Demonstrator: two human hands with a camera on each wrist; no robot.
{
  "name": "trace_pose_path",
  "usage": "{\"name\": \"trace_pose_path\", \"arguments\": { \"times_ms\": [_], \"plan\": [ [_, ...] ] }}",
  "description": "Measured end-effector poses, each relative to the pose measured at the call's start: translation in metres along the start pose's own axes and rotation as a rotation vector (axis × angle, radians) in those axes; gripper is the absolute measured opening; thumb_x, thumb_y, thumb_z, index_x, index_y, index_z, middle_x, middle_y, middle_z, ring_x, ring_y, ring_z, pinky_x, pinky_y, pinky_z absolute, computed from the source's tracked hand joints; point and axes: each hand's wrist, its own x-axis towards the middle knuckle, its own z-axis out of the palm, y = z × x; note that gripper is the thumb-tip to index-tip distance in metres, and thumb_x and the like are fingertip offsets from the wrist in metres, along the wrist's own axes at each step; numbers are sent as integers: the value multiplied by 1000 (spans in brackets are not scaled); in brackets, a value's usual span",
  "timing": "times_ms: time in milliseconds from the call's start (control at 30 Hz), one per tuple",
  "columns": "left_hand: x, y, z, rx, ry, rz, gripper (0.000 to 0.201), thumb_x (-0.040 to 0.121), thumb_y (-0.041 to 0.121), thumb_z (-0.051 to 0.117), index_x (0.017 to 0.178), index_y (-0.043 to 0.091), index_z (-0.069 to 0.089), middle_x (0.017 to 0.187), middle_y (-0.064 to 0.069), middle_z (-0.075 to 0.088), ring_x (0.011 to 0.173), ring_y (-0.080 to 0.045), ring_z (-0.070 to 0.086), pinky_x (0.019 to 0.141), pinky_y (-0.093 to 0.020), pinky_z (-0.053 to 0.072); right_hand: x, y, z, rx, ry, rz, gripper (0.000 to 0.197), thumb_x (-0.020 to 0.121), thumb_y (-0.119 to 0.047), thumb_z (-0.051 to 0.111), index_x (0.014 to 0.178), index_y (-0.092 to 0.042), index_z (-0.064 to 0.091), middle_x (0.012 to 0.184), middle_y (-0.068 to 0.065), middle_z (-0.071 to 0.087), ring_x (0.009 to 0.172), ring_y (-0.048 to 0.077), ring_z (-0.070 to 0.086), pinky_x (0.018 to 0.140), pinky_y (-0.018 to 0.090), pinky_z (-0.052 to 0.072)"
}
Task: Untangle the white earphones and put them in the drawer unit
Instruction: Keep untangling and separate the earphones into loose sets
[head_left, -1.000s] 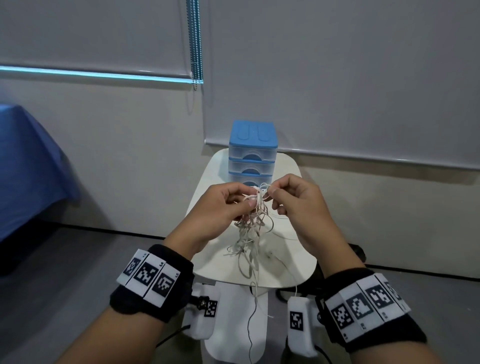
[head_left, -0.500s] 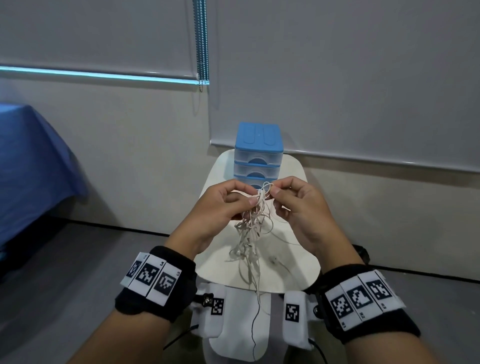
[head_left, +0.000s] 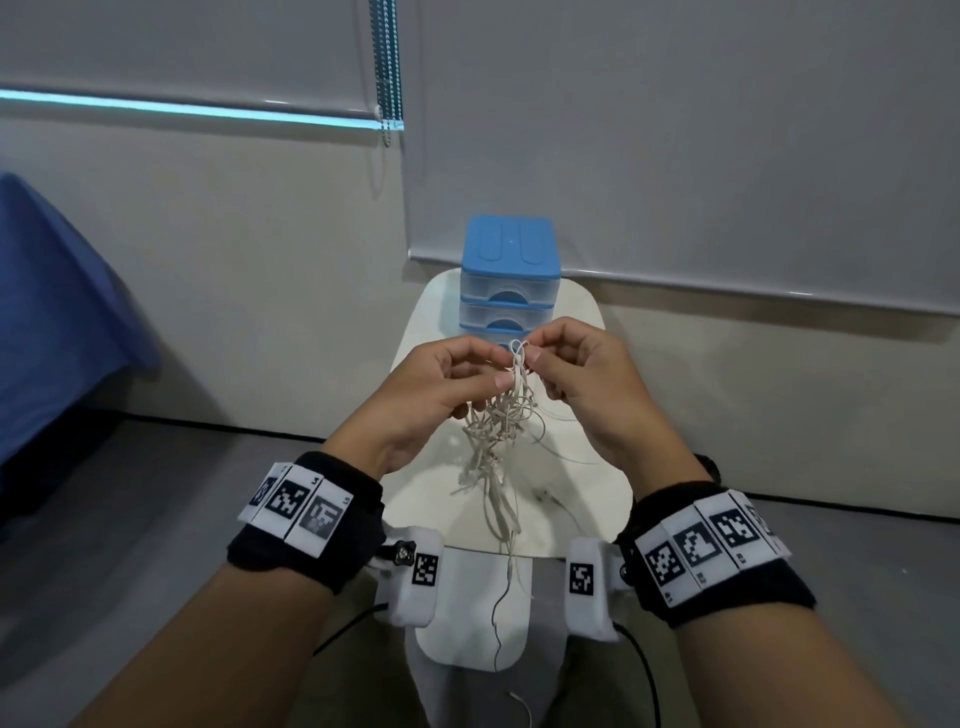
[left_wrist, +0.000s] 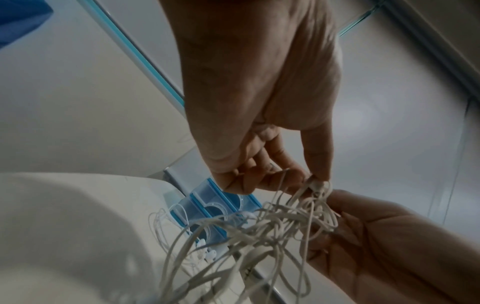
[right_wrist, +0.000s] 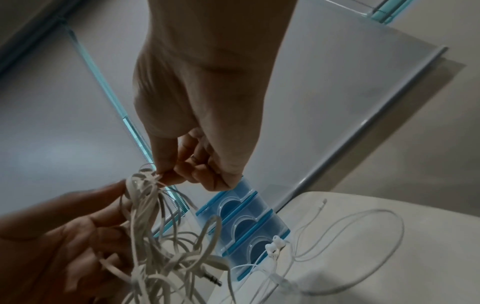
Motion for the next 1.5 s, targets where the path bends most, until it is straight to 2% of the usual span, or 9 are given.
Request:
{"name": "trace_pose_path", "arguments": {
  "times_ms": [200, 433, 733, 900, 967, 1100, 1267, 1400, 1500],
  "plan": [
    [2, -3, -2, -23, -66, -26, 18, 92, 7, 74, 108, 13, 68, 85, -1, 62, 63, -9, 49, 61, -25, 36, 4, -4, 6, -287, 8, -114, 10, 93, -12, 73, 86, -20, 71, 78, -1, 70, 69, 8, 57, 66, 23, 47],
    [6, -7, -2, -58, -47, -43, 20, 94, 3, 71, 112, 10, 67, 77, -3, 60, 59, -11, 45, 59, -24, 36, 9, -11, 1, -425, 6, -145, 12, 93, -10, 71, 86, -20, 69, 75, -8, 66, 64, 1, 53, 63, 13, 43],
    [7, -21, 1, 177, -47, -28, 22, 89, 17, 81, 105, 17, 66, 87, 0, 71, 71, -11, 62, 64, -20, 45, 9, -2, 1, -564, -27, -145, 13, 97, -14, 61, 87, -23, 61, 71, -7, 59, 64, 13, 55, 71, 42, 53],
    [9, -25, 2, 312, -58, 0, 16, 93, 14, 76, 107, 10, 69, 76, 6, 67, 64, -5, 60, 64, -19, 47, 8, 6, -4, -702, -14, -221, 11, 99, -14, 57, 91, -21, 57, 76, -7, 60, 67, 13, 53, 68, 38, 47],
    [8, -25, 0, 361, -84, -4, 13, 94, 13, 75, 107, 10, 71, 76, 6, 66, 64, -4, 58, 65, -17, 46, 10, 9, -1, -918, -99, -300, 8, 100, -16, 54, 96, -22, 56, 88, -5, 60, 78, 20, 54, 70, 38, 46],
    [8, -25, -4, 456, -128, -22, 5, 93, 11, 74, 96, 7, 74, 72, 5, 63, 63, -4, 55, 63, -16, 44, 12, 9, 6, -1384, -465, -370, 10, 102, -17, 52, 98, -25, 48, 97, -3, 54, 88, 29, 57, 69, 43, 49],
    [10, -26, -6, 350, -103, -36, 4, 93, 6, 73, 97, 4, 74, 74, 1, 66, 67, -7, 60, 63, -12, 44, 25, -9, -2, -1242, -325, -387, 7, 101, -17, 53, 95, -20, 55, 93, -2, 59, 87, 29, 55, 74, 46, 50],
    [13, -26, -3, 272, -105, -35, 5, 96, 9, 71, 92, 6, 69, 76, -3, 67, 72, -12, 64, 68, -18, 47, 31, -14, 9, -1141, -216, -391, 13, 98, -8, 54, 91, -18, 56, 90, -2, 57, 83, 26, 54, 69, 36, 41],
    [12, -27, 0, 115, -64, -57, 21, 97, 6, 68, 117, 10, 62, 73, 0, 68, 73, -16, 68, 71, -24, 53, 28, -6, 12, -912, -192, -274, 12, 96, -9, 60, 98, -18, 68, 95, -6, 65, 80, 15, 59, 73, 31, 47]
  ]
}}
